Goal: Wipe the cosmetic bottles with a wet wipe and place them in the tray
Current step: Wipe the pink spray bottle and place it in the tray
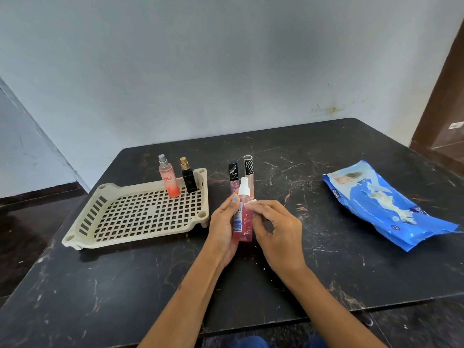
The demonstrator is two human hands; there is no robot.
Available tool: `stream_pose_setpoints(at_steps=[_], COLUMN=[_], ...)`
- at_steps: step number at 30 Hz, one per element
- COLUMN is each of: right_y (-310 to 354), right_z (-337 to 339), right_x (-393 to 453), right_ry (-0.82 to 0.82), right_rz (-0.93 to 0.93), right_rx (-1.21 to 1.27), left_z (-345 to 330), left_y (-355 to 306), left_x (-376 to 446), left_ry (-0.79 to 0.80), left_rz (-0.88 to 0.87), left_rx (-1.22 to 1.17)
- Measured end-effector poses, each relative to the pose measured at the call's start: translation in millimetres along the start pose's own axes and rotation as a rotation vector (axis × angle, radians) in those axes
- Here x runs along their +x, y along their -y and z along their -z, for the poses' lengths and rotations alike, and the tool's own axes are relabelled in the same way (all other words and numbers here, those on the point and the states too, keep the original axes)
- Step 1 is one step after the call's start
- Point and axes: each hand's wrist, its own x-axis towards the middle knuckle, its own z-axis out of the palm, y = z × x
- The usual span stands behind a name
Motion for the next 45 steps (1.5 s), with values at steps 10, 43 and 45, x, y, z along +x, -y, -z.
stream_pose_setpoints(at_steps=[10, 43, 45], right_y=[-3, 6, 6], right_z=[-4, 5, 3], right_x=[-3, -12, -11], right_ry=[0.010, 0.048, 0.067], right_rz=[0.101, 0.200, 0.225], right_rx=[-0.127, -0.260, -0.290], left_z=[0, -9, -8], left_y=[-1, -4, -4], left_x=[1, -5, -5], left_ry=[0.007, -0.101, -0.103], left_rz=[-0.019, 0.016, 0.013], left_rx=[0.000, -0.083, -0.083])
